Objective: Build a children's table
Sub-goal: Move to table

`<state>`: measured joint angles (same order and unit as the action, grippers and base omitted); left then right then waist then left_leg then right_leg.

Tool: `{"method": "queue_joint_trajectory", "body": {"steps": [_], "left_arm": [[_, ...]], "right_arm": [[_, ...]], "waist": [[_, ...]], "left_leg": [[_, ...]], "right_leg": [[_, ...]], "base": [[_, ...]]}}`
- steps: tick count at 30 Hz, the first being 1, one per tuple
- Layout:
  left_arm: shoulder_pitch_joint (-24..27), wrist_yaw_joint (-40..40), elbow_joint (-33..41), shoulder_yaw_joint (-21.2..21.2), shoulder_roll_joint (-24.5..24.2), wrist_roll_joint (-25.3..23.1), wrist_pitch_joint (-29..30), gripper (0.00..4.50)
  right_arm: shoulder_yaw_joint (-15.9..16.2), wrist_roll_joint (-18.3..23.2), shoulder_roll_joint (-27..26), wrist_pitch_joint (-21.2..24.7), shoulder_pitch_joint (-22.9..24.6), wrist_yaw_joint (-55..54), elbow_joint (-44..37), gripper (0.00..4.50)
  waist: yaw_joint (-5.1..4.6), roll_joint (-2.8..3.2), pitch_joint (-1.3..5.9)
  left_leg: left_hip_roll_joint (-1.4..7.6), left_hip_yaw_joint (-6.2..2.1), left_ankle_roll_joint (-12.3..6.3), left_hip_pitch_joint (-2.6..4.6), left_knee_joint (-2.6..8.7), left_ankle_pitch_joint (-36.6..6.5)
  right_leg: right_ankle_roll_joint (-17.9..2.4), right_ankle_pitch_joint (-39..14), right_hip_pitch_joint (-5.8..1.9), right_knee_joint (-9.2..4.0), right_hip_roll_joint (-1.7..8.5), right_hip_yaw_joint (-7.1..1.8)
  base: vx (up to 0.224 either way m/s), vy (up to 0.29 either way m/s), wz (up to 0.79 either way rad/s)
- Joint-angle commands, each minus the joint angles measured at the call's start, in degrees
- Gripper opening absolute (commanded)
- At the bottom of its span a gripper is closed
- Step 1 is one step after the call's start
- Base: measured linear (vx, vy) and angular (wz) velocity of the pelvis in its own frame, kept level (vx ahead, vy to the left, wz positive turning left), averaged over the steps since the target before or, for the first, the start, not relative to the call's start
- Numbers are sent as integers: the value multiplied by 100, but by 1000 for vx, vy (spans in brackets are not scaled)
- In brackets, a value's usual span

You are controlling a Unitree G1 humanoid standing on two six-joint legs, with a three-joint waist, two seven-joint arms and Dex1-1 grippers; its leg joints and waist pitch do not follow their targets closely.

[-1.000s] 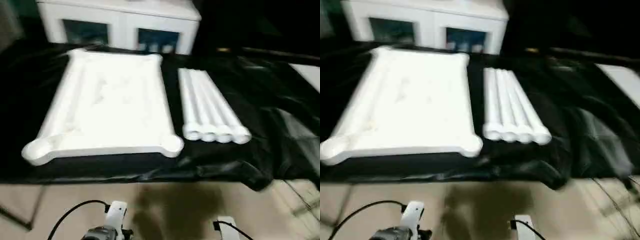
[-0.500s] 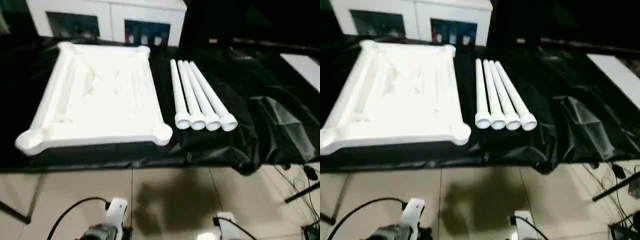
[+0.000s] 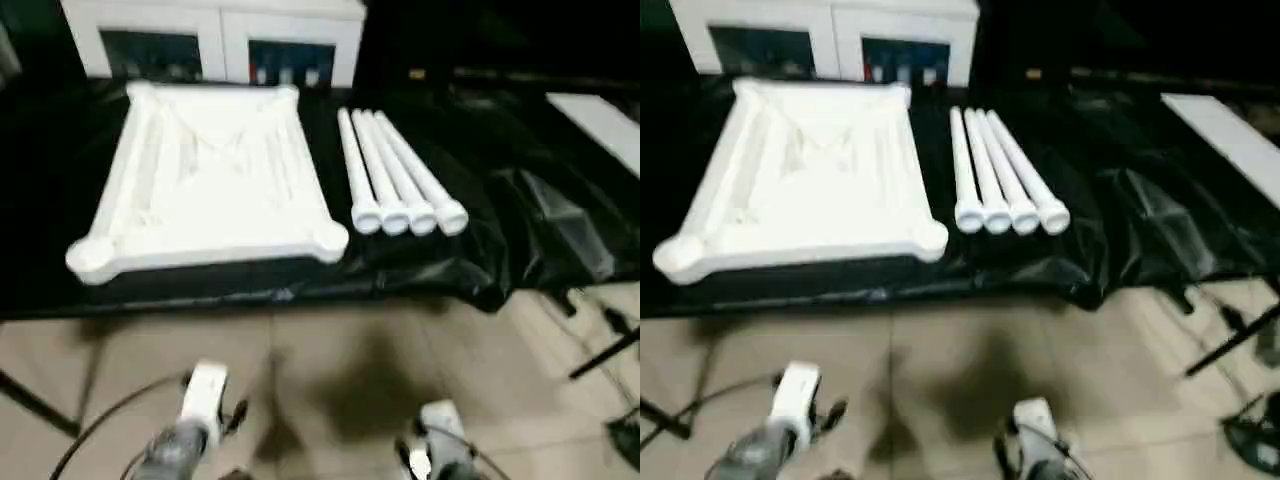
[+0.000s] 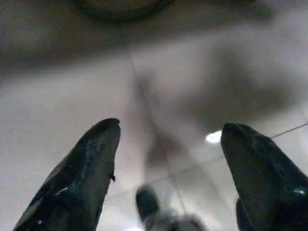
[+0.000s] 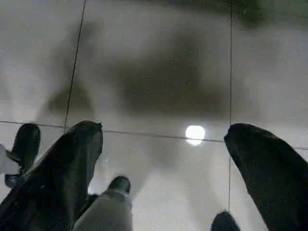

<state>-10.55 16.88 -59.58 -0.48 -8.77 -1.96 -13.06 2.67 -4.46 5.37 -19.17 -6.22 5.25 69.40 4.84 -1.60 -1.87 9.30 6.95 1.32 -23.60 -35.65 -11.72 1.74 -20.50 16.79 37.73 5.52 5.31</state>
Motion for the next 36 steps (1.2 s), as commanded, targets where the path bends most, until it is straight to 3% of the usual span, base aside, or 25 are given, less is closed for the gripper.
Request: {"method": "queue_joint_trajectory", "body": {"steps": [1,2,4,7,9,10,11,13,15,16,17,18,19,21,22,25,26,27,28,29,31,33,34,35,36], "left_arm": [[831,614,1624,-309,-137,43,-404,379],[1071,694,2059,-406,-235,-5,-478,379],[1313,632,2500,-547,-391,-192,-577,379],[1669,726,3143,-555,-474,-97,-721,413],[1889,771,3690,-566,-541,9,-778,413],[2150,857,4637,-539,-573,317,-565,419],[2278,888,5370,-524,-603,546,-383,435],[2391,972,6580,-436,-542,995,173,435],[2179,867,7003,-388,-476,1174,513,435],[2099,809,7068,-377,-461,1170,582,435],[2099,809,7068,-377,-461,1170,582,435],[1864,649,7128,-352,-424,1092,692,435],[1133,203,6770,-311,-152,759,972,435],[728,-30,6558,-360,-42,536,1300,435],[601,-114,6544,-393,-31,470,1493,435],[81,-478,6273,-308,133,459,1746,435],[81,-478,6273,-308,133,459,1746,435],[-67,-599,6226,-271,188,475,1786,435],[-137,-662,6206,-254,204,461,1826,435],[-217,-712,6181,-252,223,443,1853,435],[-245,-696,6178,-304,206,369,1909,435],[-202,-642,6186,-388,205,223,1988,435],[-168,-630,6205,-421,209,172,2034,435],[-142,-636,6232,-448,215,134,2092,435],[-140,-652,6245,-465,215,139,2127,435]], "right_arm": [[-18,272,222,-749,442,737,-1306,450],[-19,367,300,-819,621,961,-1724,450],[59,427,415,-780,868,1179,-2287,450],[166,701,562,-650,1345,1639,-3393,450],[196,973,683,-453,1651,1862,-4245,450],[117,1617,827,-80,1921,2078,-5317,450],[-27,2251,898,357,2037,2151,-6138,450],[-352,2945,963,914,2045,1908,-7144,450],[-632,2827,909,1160,1804,1363,-7399,450],[-704,2753,885,1224,1727,1205,-7437,450],[-704,2753,885,1224,1727,1205,-7437,450],[-846,2654,819,1412,1526,874,-7509,450],[-1038,2202,661,2171,943,151,-7595,450],[-972,1984,731,2667,656,-236,-7712,450],[-921,1940,794,2884,571,-392,-7800,450],[-739,1860,708,3025,263,-482,-7760,450],[-739,1860,708,3025,263,-482,-7760,450],[-678,1808,677,3057,193,-498,-7753,450],[-644,1729,664,3067,171,-527,-7748,450],[-589,1656,645,3074,150,-535,-7729,450],[-534,1531,631,3112,145,-565,-7716,450],[-504,1428,569,3252,122,-600,-7745,450],[-524,1469,523,3372,111,-645,-7791,450],[-556,1550,482,3521,98,-697,-7860,450],[-571,1594,471,3588,97,-733,-7896,450]], "waist": [[71,-63,107],[13,-64,110],[24,-13,122],[48,-31,80],[74,-50,85],[70,-80,88],[131,-104,131],[124,-101,87],[104,-135,75],[84,-144,67],[84,-144,67],[75,-187,24],[57,-181,49],[34,-186,89],[37,-216,178],[32,-216,199],[11,-277,204],[78,-179,270],[50,-109,274],[15,-126,246],[-61,-19,108],[-73,-1,73],[-250,15,90],[-213,1,66],[-224,-47,84]], "left_leg": [[554,-30,-928,110,538,-931],[568,25,-781,140,619,-1158],[624,-1,-679,181,674,-1139],[607,62,-430,241,721,-1621],[620,55,-392,231,724,-1498],[610,81,-439,225,708,-1335],[641,28,-748,197,660,-905],[626,57,-737,233,700,-1024],[584,109,-381,237,747,-1312],[540,145,-31,254,764,-1446],[540,145,-31,254,764,-1446],[500,182,304,250,794,-1703],[488,184,490,303,805,-1770],[499,157,725,360,815,-1771],[488,129,826,318,766,-1313],[425,154,596,275,662,-505],[167,16,-12,-45,655,-229],[151,-29,-207,65,583,-165],[-57,-263,-918,-49,530,-48],[-45,-338,-1054,-31,549,-301],[-41,-572,-1246,119,768,-1590],[-60,-567,-1136,138,774,-2021],[554,-788,-912,902,880,-2934],[572,-806,-1097,949,943,-3010],[529,-806,-1260,935,950,-2873]], "right_leg": [[-1159,788,-103,-652,634,-283],[-1079,429,-63,-659,495,-254],[-997,613,-33,-623,396,-263],[-982,481,48,-672,395,-305],[-949,691,17,-661,380,-306],[-910,1014,42,-626,361,-305],[-792,1837,-30,-522,338,-274],[-819,1622,53,-532,320,-284],[-860,942,86,-595,326,-316],[-770,482,116,-641,312,-351],[-770,482,116,-641,312,-351],[-466,-182,148,-733,314,-412],[-346,-364,195,-734,305,-443],[-290,-434,214,-712,300,-445],[-182,276,155,-635,294,-422],[-49,1696,137,-549,234,-407],[211,2400,-124,-550,249,-156],[219,2572,-100,-575,254,-87],[291,2807,-327,-659,272,208],[256,2385,-327,-693,266,239],[-216,-276,-421,-878,127,346],[-466,-1285,-522,-1035,161,305],[-916,-1054,14,-547,-26,45],[-642,-620,112,-413,-20,-61],[-460,-393,117,-422,17,-117]], "base": [[0,0,0],[-52,-11,-1],[0,0,0],[0,0,0],[0,0,0],[0,0,0],[0,0,0],[0,0,0],[-26,7,-2],[-73,18,-9],[-52,8,-8],[0,0,0],[0,0,0],[-38,2,-4],[0,0,0],[0,0,0],[0,0,0],[6,-7,20],[29,6,49],[29,6,49],[31,0,43],[55,3,51],[121,-20,54],[99,-28,30],[91,-34,5]]}}
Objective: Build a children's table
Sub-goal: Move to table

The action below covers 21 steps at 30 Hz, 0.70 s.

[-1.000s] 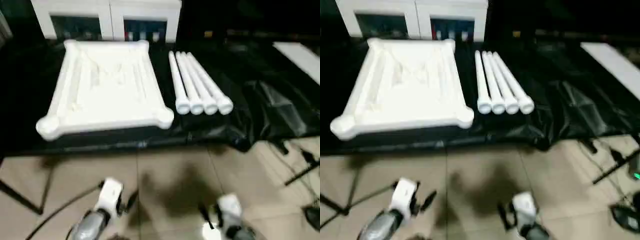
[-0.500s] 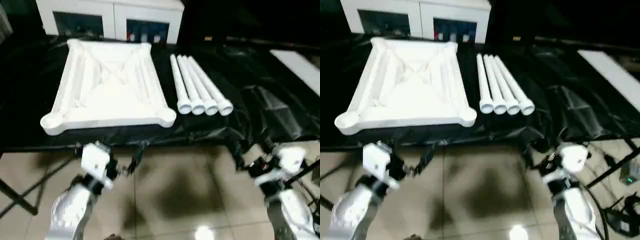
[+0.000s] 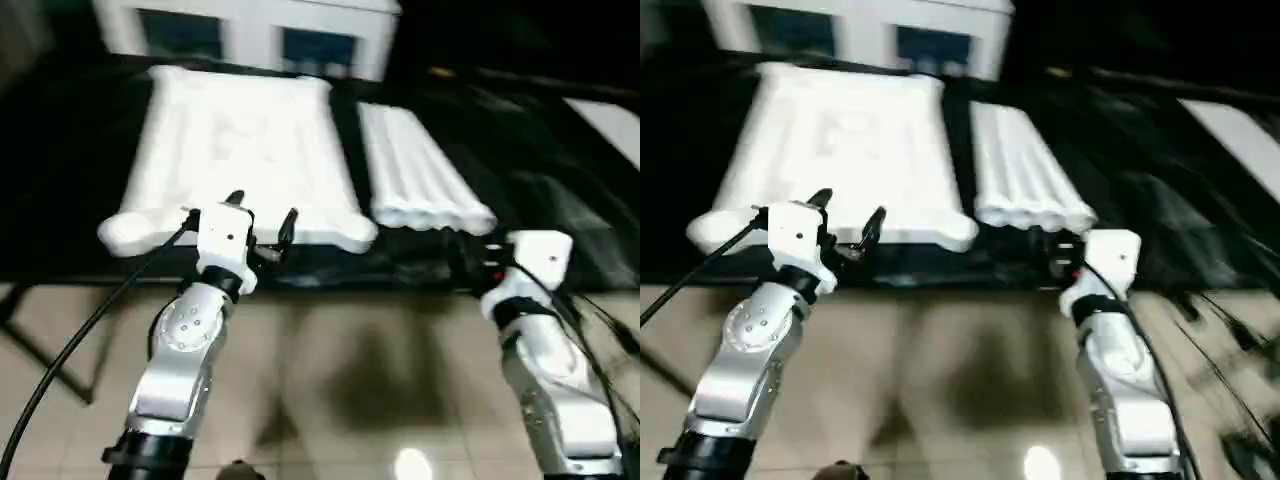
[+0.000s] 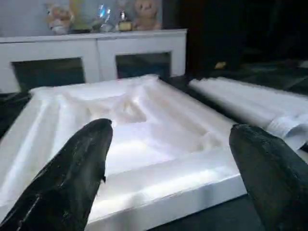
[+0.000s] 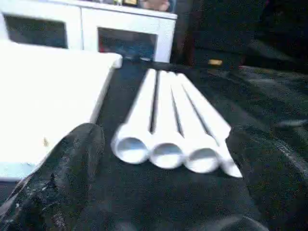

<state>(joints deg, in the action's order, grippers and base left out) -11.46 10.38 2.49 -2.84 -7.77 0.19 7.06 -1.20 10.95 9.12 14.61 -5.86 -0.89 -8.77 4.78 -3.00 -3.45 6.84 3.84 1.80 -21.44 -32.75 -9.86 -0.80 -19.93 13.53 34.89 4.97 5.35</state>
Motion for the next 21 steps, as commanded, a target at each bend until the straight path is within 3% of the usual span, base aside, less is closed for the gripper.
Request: {"method": "queue_joint_trajectory", "body": {"steps": [1,2,3,4,5,6,7,8,9,10,11,12,13,14,15,16,17,18,19,20,21], "left_arm": [[-49,-15,51,-262,113,-81,156,435],[-51,-35,56,-291,107,-81,179,435],[-47,-60,45,-311,118,-78,190,435],[-41,-75,37,-321,125,-76,193,435],[-33,-90,-2,-332,139,-82,184,435],[-24,-90,-35,-344,148,-85,178,435],[-15,-70,-79,-356,181,-93,177,435],[-15,-70,-79,-356,181,-93,177,435],[-15,-59,-100,-358,199,-83,184,435],[-15,-55,-124,-337,223,-87,191,435],[-17,-84,-139,-310,239,-85,211,435],[-17,-94,-142,-300,244,-84,218,435],[-20,-132,-145,-272,246,-74,234,435],[-23,-160,-154,-253,248,-65,242,435],[-29,-202,-160,-221,238,-50,258,435],[-29,-226,-153,-204,221,-42,285,435],[-29,-229,-149,-202,216,-42,292,435],[-15,-233,-98,-182,198,-40,324,435],[-15,-233,-98,-182,198,-40,324,435],[5,-225,-20,-134,189,-41,370,435],[22,-216,36,-97,179,-53,411,435]], "right_arm": [[-223,134,71,336,64,-174,-118,450],[-255,168,43,413,67,-200,-137,450],[-244,148,67,417,75,-163,-143,450],[-229,123,87,406,81,-128,-146,450],[-203,72,96,369,92,-108,-158,450],[-167,-27,110,318,100,-125,-170,450],[-54,-432,145,158,96,-247,-150,450],[-53,-434,145,157,96,-248,-149,450],[-2,-539,165,98,97,-242,-120,450],[69,-596,210,139,101,-170,-111,450],[149,-566,265,200,122,-53,-141,450],[174,-558,281,217,130,-20,-153,450],[181,-552,257,216,171,-46,-205,450],[175,-530,238,220,182,-49,-223,450],[166,-496,202,234,211,-39,-271,450],[186,-467,197,249,222,35,-288,450],[194,-461,198,251,223,56,-288,450],[222,-516,190,230,216,62,-278,450],[222,-516,190,230,216,62,-278,450],[238,-553,158,198,190,63,-242,450],[253,-538,141,193,167,95,-220,450]], "waist": [[-142,27,230],[-76,-39,233],[131,-130,306],[234,-100,383],[232,-26,400],[171,66,467],[-89,238,578],[-282,242,642],[-401,177,620],[-315,162,546],[-297,62,457],[-264,-48,369],[-102,-371,296],[-33,-372,222],[-4,-288,317],[-12,-212,286],[-12,-212,286],[-137,-122,243],[-206,-30,307],[-207,2,362],[-238,33,420]], "left_leg": [[601,-299,-1474,572,571,-2644],[455,-80,-1421,276,467,-2280],[180,284,-1201,-278,-18,-1112],[304,291,-1042,-386,-181,-494],[345,274,-971,-412,-109,-238],[373,270,-870,-202,56,167],[640,-186,-1701,614,105,993],[885,-568,-2482,1115,49,1624],[1184,-903,-3527,1141,152,2737],[926,-706,-3479,861,111,2945],[670,-448,-3013,586,239,1988],[461,-194,-2574,381,253,1033],[-5,227,-1576,83,-62,-918],[-66,253,-1218,9,-443,-1187],[56,148,-846,-62,-593,-1036],[220,66,-237,-173,-341,-532],[220,66,-237,-173,-341,-532],[405,99,-139,6,249,-536],[489,97,-100,158,267,-855],[521,96,-114,251,242,-815],[525,84,-232,261,169,28]], "right_leg": [[-31,-20,362,-370,248,-281],[-35,237,107,-576,409,-412],[115,398,-393,-848,694,-610],[300,627,-476,-830,778,-675],[371,832,-485,-768,617,-521],[631,1516,-402,-519,121,-233],[803,1558,158,84,-192,14],[865,796,781,369,-177,8],[835,-445,1076,637,35,-167],[831,-68,1116,660,48,-280],[650,567,996,433,70,-371],[489,909,829,80,93,-468],[778,-154,481,-607,454,-962],[829,-1721,356,-872,805,-1165],[530,-2579,169,-847,1021,-1234],[-35,-2766,143,-700,816,-1015],[-35,-2766,143,-700,816,-1015],[-313,-1185,409,-471,301,-631],[-524,-364,474,-319,156,-535],[-674,119,508,-258,160,-520],[-856,1417,516,-154,165,-508]], "base": [[59,-40,7],[59,-40,7],[92,-45,10],[112,-16,3],[112,-16,3],[108,20,0],[170,10,-7],[170,10,-7],[123,-53,-34],[21,-63,-41],[21,-63,-41],[0,0,0],[1,-65,5],[1,-65,5],[0,0,0],[0,0,0],[0,0,0],[0,0,0],[65,71,5],[54,57,8],[54,53,9]]}}
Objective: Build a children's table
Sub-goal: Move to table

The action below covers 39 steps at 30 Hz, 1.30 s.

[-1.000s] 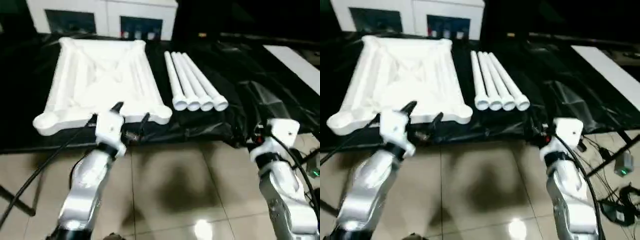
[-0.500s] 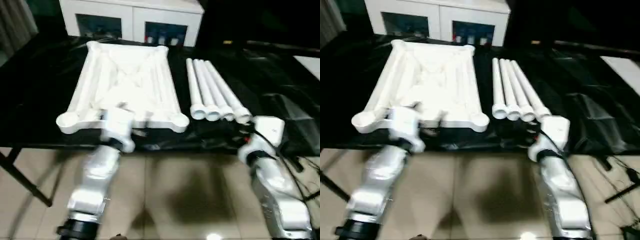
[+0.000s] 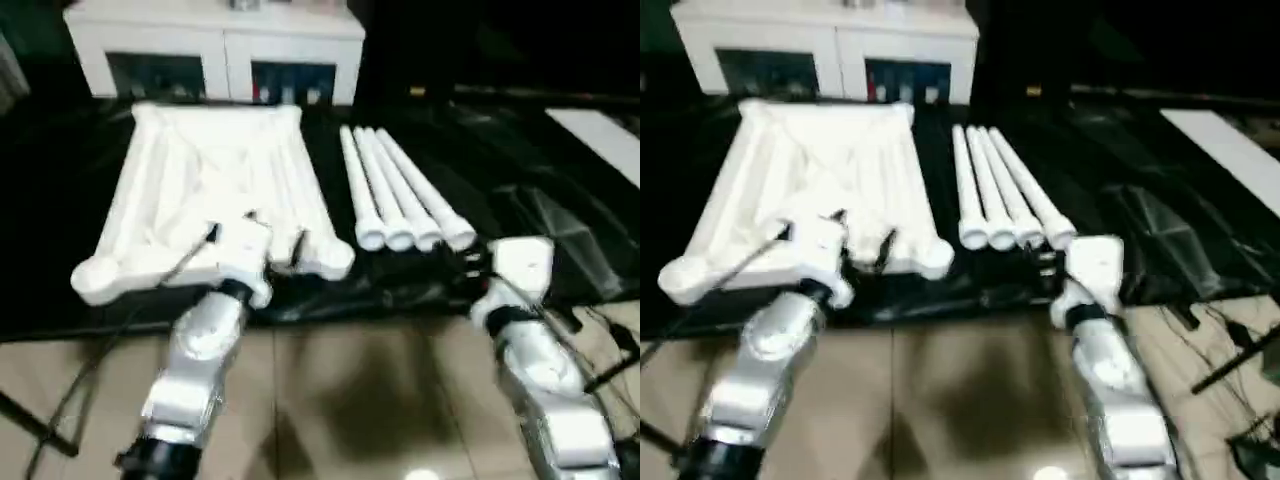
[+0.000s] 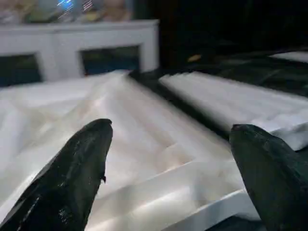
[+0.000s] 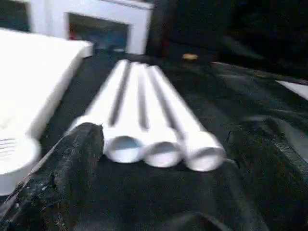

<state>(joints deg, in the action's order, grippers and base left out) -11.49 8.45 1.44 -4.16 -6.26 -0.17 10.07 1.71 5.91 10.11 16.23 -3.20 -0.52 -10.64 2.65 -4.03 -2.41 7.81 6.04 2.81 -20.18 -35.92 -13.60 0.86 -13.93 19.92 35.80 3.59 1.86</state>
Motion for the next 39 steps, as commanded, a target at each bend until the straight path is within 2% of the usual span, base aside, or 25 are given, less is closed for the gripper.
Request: {"method": "queue_joint_trajectory", "body": {"steps": [1,2,4,6,8,9,11,13,15,17,19,20,21,23,24,25,26,28,30,32,33,34,37,38,39], "left_arm": [[30,-22,155,41,23,-22,119,435],[51,-18,201,59,13,-30,142,435],[104,-11,317,72,-10,-13,206,435],[110,-14,343,62,-31,-7,223,435],[89,-13,329,74,-56,12,239,435],[70,-21,315,75,-60,8,256,435],[46,-12,317,94,-55,-2,286,435],[37,-8,316,101,-53,-3,296,435],[7,-1,334,109,-46,-11,350,435],[4,7,349,93,-47,3,373,435],[0,15,351,69,-50,10,380,435],[0,15,352,61,-48,13,382,435],[-3,21,353,59,-45,9,386,435],[-15,42,334,40,-30,-17,379,435],[-22,47,328,35,-25,-21,379,435],[-24,48,326,33,-24,-22,379,435],[-31,52,322,27,-21,-22,380,435],[-36,55,321,12,-28,-23,381,435],[-41,53,330,-4,-47,-17,391,435],[-33,62,356,1,-59,-18,404,435],[-29,66,368,5,-59,-21,411,435],[-21,65,382,7,-61,-30,416,435],[-16,66,395,9,-59,-49,420,435],[32,74,479,16,-98,-55,443,435],[51,76,511,13,-111,-60,452,435]], "right_arm": [[-32,-35,42,30,-103,62,-30,450],[-17,-40,38,32,-114,61,-27,450],[16,-48,23,48,-156,100,-10,450],[18,-74,4,51,-182,111,3,450],[9,-127,-45,63,-246,55,82,450],[-61,-86,-117,44,-288,-10,163,450],[-110,-47,-150,62,-325,-28,198,450],[-119,-40,-154,66,-336,-27,204,450],[-179,-33,-151,58,-375,-33,257,450],[-214,-50,-164,62,-383,-31,268,450],[-232,-68,-181,71,-384,-23,255,450],[-240,-75,-190,73,-382,-18,251,450],[-241,-85,-196,78,-381,-20,244,450],[-240,-93,-197,87,-353,-24,210,450],[-240,-96,-196,89,-344,-24,201,450],[-240,-97,-196,89,-341,-23,198,450],[-247,-102,-202,91,-336,-16,191,450],[-252,-116,-206,95,-333,-7,182,450],[-252,-131,-209,113,-343,18,157,450],[-216,-143,-192,117,-349,62,146,450],[-197,-148,-178,114,-351,86,144,450],[-162,-134,-160,108,-345,148,136,450],[-107,-135,-126,90,-338,219,121,450],[-85,-119,-187,95,-320,254,111,450],[-89,-103,-214,99,-313,260,111,450]], "waist": [[-1,111,329],[6,93,323],[104,92,304],[89,154,283],[71,181,121],[-118,212,50],[-131,206,64],[-77,140,56],[225,146,215],[255,118,284],[209,179,345],[66,234,394],[-124,229,439],[-144,128,374],[-56,-13,257],[178,-243,220],[271,-239,227],[301,-185,218],[267,-12,132],[157,369,113],[-43,527,180],[-94,441,322],[-165,247,309],[-70,120,238],[-21,-123,253]], "left_leg": [[413,-123,-392,101,441,967],[409,-111,-407,106,435,1014],[87,-315,-1327,-268,440,539],[50,-435,-1795,-204,451,156],[18,-465,-1569,-180,570,-1205],[478,-516,-738,363,675,-2697],[593,-559,-183,593,901,-3806],[481,-369,-319,485,887,-3406],[241,90,-650,-6,576,-1028],[248,157,-872,-57,543,-127],[249,43,-1210,177,567,501],[406,-292,-1927,696,562,1140],[750,-772,-2909,1267,524,1476],[901,-924,-3492,1178,555,1925],[363,-486,-2713,681,471,1147],[-284,71,-1855,161,121,-209],[-325,43,-1589,-82,-268,-567],[-85,-140,-591,-491,-579,-47],[91,-92,-480,-372,-106,530],[387,-153,-611,100,639,-273],[693,-605,-700,508,816,-1805],[895,-907,-1317,875,771,-2042],[798,-753,-2615,810,642,-586],[429,-987,-3038,433,752,-475],[-253,-506,-2317,-89,430,-673]], "right_leg": [[-1082,1477,-165,-214,308,-143],[-1110,1550,-162,-217,318,-141],[-963,1007,-531,-430,489,221],[-1110,-15,-597,-532,471,419],[-1045,-2020,-689,-756,452,583],[-1099,-2489,-311,-618,303,449],[-904,-1676,-188,-438,247,328],[-749,-1299,-286,-587,410,173],[-789,-1243,-901,-884,688,-36],[-716,-970,-948,-823,513,61],[-544,-229,-826,-617,213,243],[-322,94,-415,-261,29,372],[13,-589,271,160,79,348],[376,-797,579,400,313,69],[190,-177,242,-122,448,-208],[237,-1012,-412,-661,687,-669],[-122,-1289,-705,-795,1003,-1015],[-1262,-562,-1014,-663,1011,-832],[-1780,-989,-832,-793,695,-357],[-1251,-1802,-609,-674,134,188],[-799,-1526,-224,48,-141,327],[-333,-1052,90,394,-35,247],[298,-232,525,592,97,125],[346,-149,291,492,57,114],[623,224,-298,-371,455,-273]], "base": [[39,61,3],[39,61,3],[-5,13,22],[13,23,54],[34,22,61],[46,-1,46],[74,-32,27],[76,-29,13],[78,-25,7],[78,-6,8],[151,6,3],[167,2,3],[160,-45,-5],[115,-109,-21],[44,-105,-21],[55,-56,3],[55,-56,3],[114,-29,5],[110,-11,-1],[114,81,2],[144,109,0],[154,47,0],[128,26,2],[97,2,1],[58,-61,30]]}}
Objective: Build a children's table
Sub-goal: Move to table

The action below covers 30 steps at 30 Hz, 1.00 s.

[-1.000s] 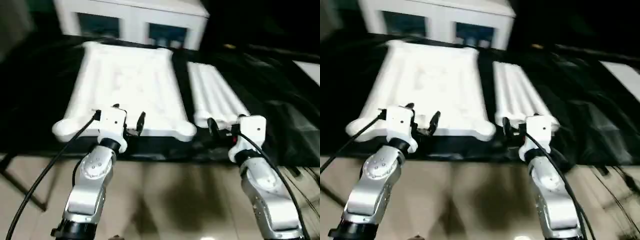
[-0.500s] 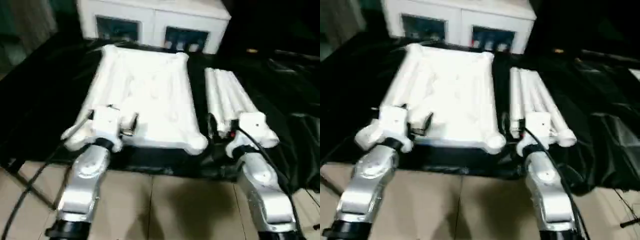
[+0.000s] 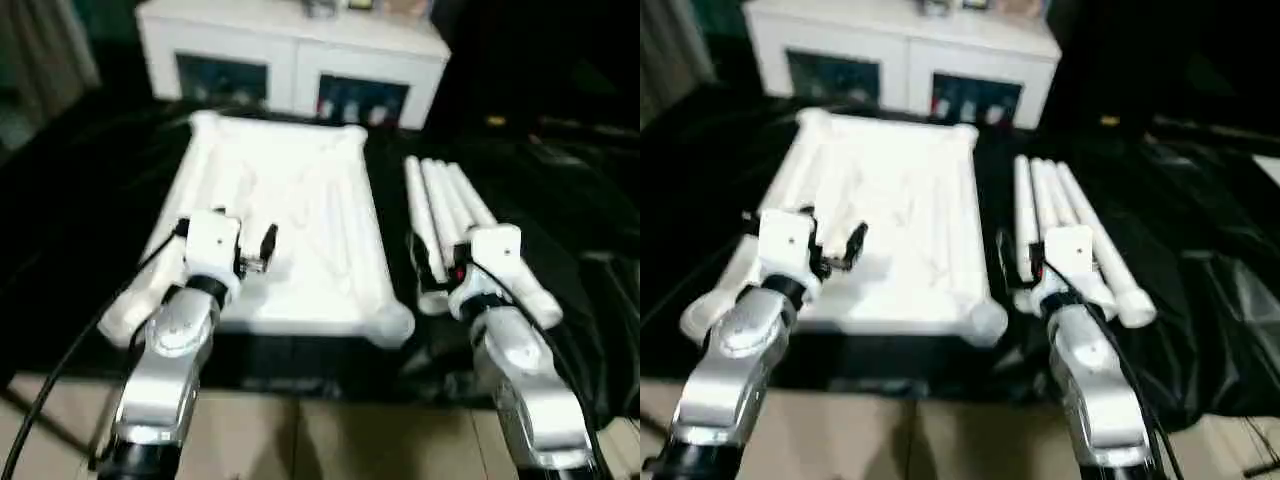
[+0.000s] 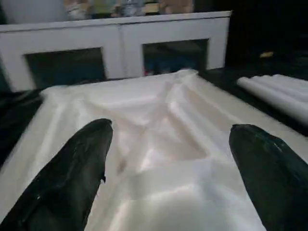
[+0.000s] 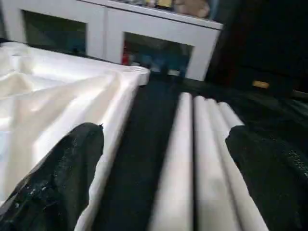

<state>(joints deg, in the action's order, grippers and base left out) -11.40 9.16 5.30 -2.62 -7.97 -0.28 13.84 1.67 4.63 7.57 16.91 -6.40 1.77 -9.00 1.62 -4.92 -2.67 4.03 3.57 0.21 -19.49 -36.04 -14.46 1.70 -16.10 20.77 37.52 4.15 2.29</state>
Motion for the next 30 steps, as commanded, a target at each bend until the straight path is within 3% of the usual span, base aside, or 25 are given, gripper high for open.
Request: {"method": "queue_joint_trajectory", "body": {"steps": [1,2,3,4,5,6,7,8,9,11,12,13,14,15,16,17,18,19,20,21,22,23,24,26,30], "left_arm": [[54,6,146,-144,51,-53,81,435],[64,8,160,-149,40,-54,85,435],[76,18,178,-153,27,-49,90,435],[86,38,194,-162,10,-47,95,435],[91,58,205,-175,-6,-47,95,435],[87,88,208,-195,-19,-52,92,435],[83,105,207,-203,-18,-60,94,435],[80,115,205,-213,-13,-63,93,435],[79,135,208,-226,-8,-58,91,435],[70,192,210,-274,-5,-49,63,435],[64,252,223,-313,-6,-25,46,435],[69,375,257,-383,-21,54,16,435],[96,600,298,-470,-70,179,0,435],[99,625,303,-479,-75,193,-2,435],[128,910,344,-592,-169,332,0,435],[152,1229,342,-702,-328,404,-109,435],[148,1400,327,-698,-373,487,-130,435],[128,1653,322,-728,-439,599,-162,435],[58,2055,299,-808,-559,738,-185,435],[35,2155,289,-834,-592,768,-181,435],[-12,2338,267,-886,-655,813,-174,435],[-171,2996,194,-1093,-862,962,-131,435],[-239,3222,155,-1178,-929,996,-115,435],[-405,3742,-22,-1373,-1095,1049,-210,435],[-744,4535,-368,-1686,-1352,1119,-243,435]], "right_arm": [[-92,40,20,37,11,35,-52,450],[-108,81,-7,58,17,46,-52,450],[-137,98,-42,82,27,11,-54,450],[-165,107,-70,114,33,-15,-54,450],[-188,117,-87,136,39,-29,-51,450],[-201,109,-74,127,46,-34,-43,450],[-203,118,-60,119,57,-23,-39,450],[-203,111,-49,126,65,-20,-37,450],[-210,107,-47,122,78,-12,-46,450],[-227,123,-22,93,109,38,-95,450],[-247,161,4,89,120,109,-128,450],[-267,226,55,80,136,262,-184,450],[-249,294,163,30,165,481,-236,450],[-247,302,175,25,168,505,-242,450],[-230,417,328,-11,211,823,-310,450],[-185,650,625,48,296,1385,-436,450],[-135,730,823,41,347,1692,-500,450],[-116,831,1034,39,400,2009,-557,450],[-124,969,1336,55,474,2430,-612,450],[-128,1000,1416,54,493,2538,-623,450],[-139,1056,1558,58,525,2726,-636,450],[-186,1116,1940,21,581,3176,-614,450],[-206,1112,2075,-19,588,3322,-585,450],[-270,1194,2329,92,565,3632,-510,450],[-203,1285,2772,114,553,4222,-506,450]], "waist": [[268,-211,266],[319,-41,262],[331,-41,229],[346,-1,185],[379,206,215],[228,424,193],[65,514,353],[3,449,393],[116,455,333],[118,332,305],[114,154,270],[225,-267,378],[460,-103,261],[552,-138,321],[550,-136,314],[535,5,285],[422,101,292],[348,186,347],[348,191,402],[352,165,343],[365,147,311],[381,111,253],[407,108,233],[390,70,173],[327,54,137]], "left_leg": [[105,2,-1423,-519,-380,-863],[279,-49,-1018,-534,-599,-686],[387,35,-285,-427,-398,-426],[438,44,-271,-526,-249,-115],[617,129,-288,-251,246,233],[814,-45,-540,158,639,-17],[1174,-513,-1071,924,654,-451],[1257,-636,-1474,969,603,-208],[1190,-495,-1877,854,517,270],[1104,-260,-2212,685,625,602],[829,14,-2003,531,565,300],[275,315,-1441,18,186,-336],[160,331,-1124,-78,-165,-624],[387,134,-490,-220,-320,-164],[426,93,-264,-328,-275,187],[578,56,49,-351,70,1041],[647,143,-38,-210,352,1816],[757,107,-95,31,233,2412],[749,80,-157,129,163,2782],[721,120,-193,102,196,2738],[711,159,-189,72,230,2335],[727,204,-136,8,335,1286],[786,225,-85,32,400,379],[832,302,5,48,489,-554],[863,342,162,38,574,-1275]], "right_leg": [[934,-1338,-777,-1106,1252,-564],[740,-1903,-802,-1159,1604,-470],[-408,-2391,-752,-1084,1092,-637],[-936,-2251,-915,-1042,972,-496],[-1388,-1874,-788,-968,612,-139],[-1176,-1201,-470,-585,39,233],[-818,-895,161,72,-73,282],[-489,-660,297,248,-50,229],[-51,-375,477,394,-10,206],[136,195,555,364,59,142],[-147,692,414,-115,189,-52],[-179,473,-300,-559,484,-576],[-656,-167,-422,-872,1027,-973],[-1509,271,-624,-774,1192,-1120],[-1802,974,-716,-628,1094,-1008],[-1999,2400,-582,-390,757,-678],[-1650,3148,-319,-154,208,-362],[-1482,3004,-95,-107,92,-264],[-1444,3020,-52,-86,98,-274],[-1381,2626,-37,-181,129,-288],[-1373,2291,-60,-239,172,-312],[-1413,1525,-126,-332,276,-360],[-1444,828,-141,-399,333,-377],[-1438,-27,-124,-501,385,-399],[-1152,-1253,-103,-606,418,-419]], "base": [[82,-57,54],[82,-57,54],[126,1,25],[130,21,14],[130,21,14],[140,52,15],[164,54,7],[164,54,7],[149,35,8],[116,21,4],[105,-20,1],[85,-58,18],[85,-58,18],[96,-48,15],[89,-7,-2],[89,-7,-2],[0,0,0],[0,0,0],[0,0,0],[0,0,0],[0,0,0],[0,0,0],[0,0,0],[-58,6,9],[-15,1,1]]}}
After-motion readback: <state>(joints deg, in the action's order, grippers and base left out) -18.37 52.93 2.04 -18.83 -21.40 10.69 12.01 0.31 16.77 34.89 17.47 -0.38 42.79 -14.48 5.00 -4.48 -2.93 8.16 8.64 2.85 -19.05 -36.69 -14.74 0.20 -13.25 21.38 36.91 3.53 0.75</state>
